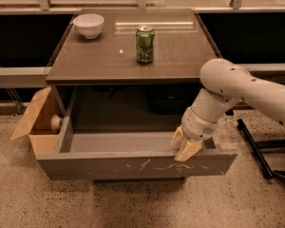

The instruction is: Open top drawer

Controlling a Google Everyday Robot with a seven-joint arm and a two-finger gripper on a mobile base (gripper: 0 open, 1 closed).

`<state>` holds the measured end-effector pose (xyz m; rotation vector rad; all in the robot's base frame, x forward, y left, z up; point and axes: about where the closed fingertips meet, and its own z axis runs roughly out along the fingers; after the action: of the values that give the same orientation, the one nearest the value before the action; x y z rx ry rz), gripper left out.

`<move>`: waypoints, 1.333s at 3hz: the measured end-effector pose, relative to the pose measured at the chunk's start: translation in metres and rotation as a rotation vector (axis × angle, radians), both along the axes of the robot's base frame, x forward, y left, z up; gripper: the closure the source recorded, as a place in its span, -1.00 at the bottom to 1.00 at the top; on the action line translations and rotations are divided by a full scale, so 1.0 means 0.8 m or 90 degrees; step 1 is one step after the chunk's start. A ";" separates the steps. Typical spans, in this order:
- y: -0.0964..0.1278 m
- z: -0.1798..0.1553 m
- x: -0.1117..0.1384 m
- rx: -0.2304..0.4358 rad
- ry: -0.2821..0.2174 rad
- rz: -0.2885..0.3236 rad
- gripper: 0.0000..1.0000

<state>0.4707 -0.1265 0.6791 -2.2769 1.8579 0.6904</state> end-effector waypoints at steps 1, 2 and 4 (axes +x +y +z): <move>0.000 0.001 -0.002 0.005 0.006 0.000 0.94; 0.000 0.001 -0.002 0.005 0.006 0.000 0.49; -0.006 0.010 0.003 0.007 -0.003 0.012 -0.44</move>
Offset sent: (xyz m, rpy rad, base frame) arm -0.0017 0.0002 0.0007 0.0072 0.0094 -0.0003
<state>0.4730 -0.1317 0.6873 -2.2909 1.8279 0.6962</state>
